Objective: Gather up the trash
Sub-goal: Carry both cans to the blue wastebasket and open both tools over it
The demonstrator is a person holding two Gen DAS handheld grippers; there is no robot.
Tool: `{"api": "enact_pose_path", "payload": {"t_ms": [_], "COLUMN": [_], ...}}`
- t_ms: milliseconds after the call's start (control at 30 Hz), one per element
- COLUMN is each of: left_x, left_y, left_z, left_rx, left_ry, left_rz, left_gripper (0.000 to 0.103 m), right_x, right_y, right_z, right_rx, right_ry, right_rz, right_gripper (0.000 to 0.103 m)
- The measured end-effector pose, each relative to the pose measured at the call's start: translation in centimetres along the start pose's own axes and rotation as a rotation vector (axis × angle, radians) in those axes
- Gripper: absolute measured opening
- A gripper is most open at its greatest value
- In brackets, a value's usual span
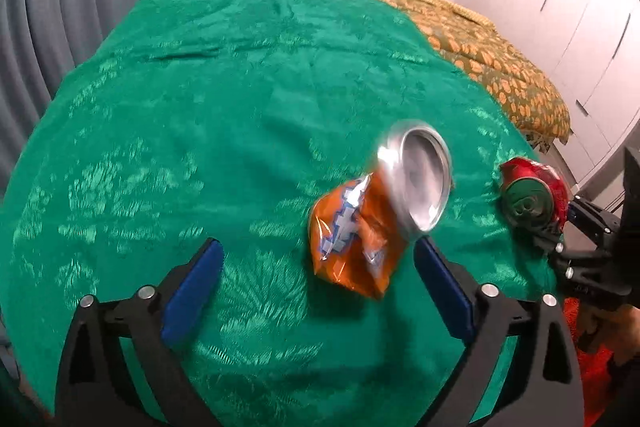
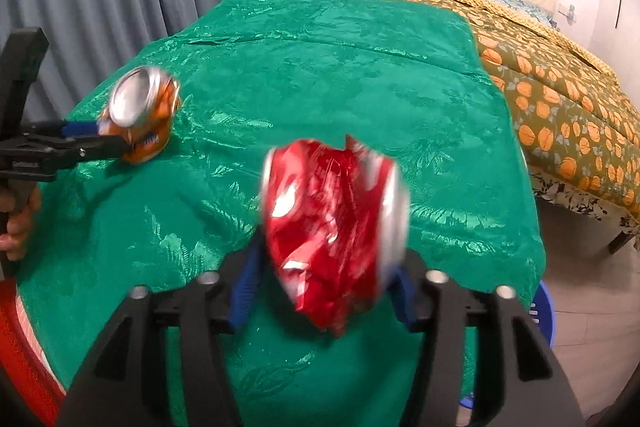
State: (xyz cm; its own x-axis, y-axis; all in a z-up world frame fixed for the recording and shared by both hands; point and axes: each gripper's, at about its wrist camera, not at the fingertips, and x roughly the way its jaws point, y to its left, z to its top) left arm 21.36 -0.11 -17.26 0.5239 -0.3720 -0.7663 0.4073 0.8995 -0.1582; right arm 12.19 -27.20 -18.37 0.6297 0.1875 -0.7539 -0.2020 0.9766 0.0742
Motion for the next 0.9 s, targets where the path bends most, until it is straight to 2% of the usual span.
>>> {"api": "enact_pose_path", "payload": {"t_ms": [67,200,300,467,533,567,600,633,700,900], "left_x": [0.1,1.1,1.6,3.1,3.7,3.9,3.9,3.9,3.8,2.5], "left_y": [-0.4,-1.6,-2.3,-3.3,-3.4,-3.4,-3.5,-3.5,-3.3,-3.9], "left_z": [0.3,0.4,0.2,1.0,1.2,1.2,1.3,1.4,1.6,1.5], "left_rx": [0.011,0.058,0.084,0.098,0.102,0.102,0.105,0.108,0.112,0.099], "left_ry": [-0.018,0.022,0.039,0.047,0.064,0.066,0.060,0.059,0.054,0.023], "left_rz": [-0.021,-0.062,-0.087,-0.040,-0.017,-0.008,0.004,0.014,0.035,0.041], "left_gripper": [0.097,0.097,0.097,0.097,0.097,0.096,0.088,0.082,0.057,0.055], "right_x": [0.2,-0.3,-0.8,-0.9,-0.2,0.0,0.2,0.3,-0.1,-2.5], "right_y": [-0.4,-0.7,-0.9,-0.4,0.1,0.3,0.3,0.3,0.1,-0.6], "right_z": [0.0,0.0,0.2,1.3,1.8,1.9,2.0,2.0,2.0,1.9], "right_rx": [0.022,0.035,0.031,0.006,-0.011,-0.017,-0.016,-0.010,0.009,0.067], "right_ry": [0.013,0.029,0.037,0.029,0.056,0.070,0.083,0.091,0.084,0.032], "right_rz": [0.009,0.012,0.016,0.006,-0.008,-0.013,-0.020,-0.019,-0.001,0.058], "right_gripper": [0.074,0.083,0.085,0.085,0.084,0.078,0.058,0.056,0.055,0.055]}}
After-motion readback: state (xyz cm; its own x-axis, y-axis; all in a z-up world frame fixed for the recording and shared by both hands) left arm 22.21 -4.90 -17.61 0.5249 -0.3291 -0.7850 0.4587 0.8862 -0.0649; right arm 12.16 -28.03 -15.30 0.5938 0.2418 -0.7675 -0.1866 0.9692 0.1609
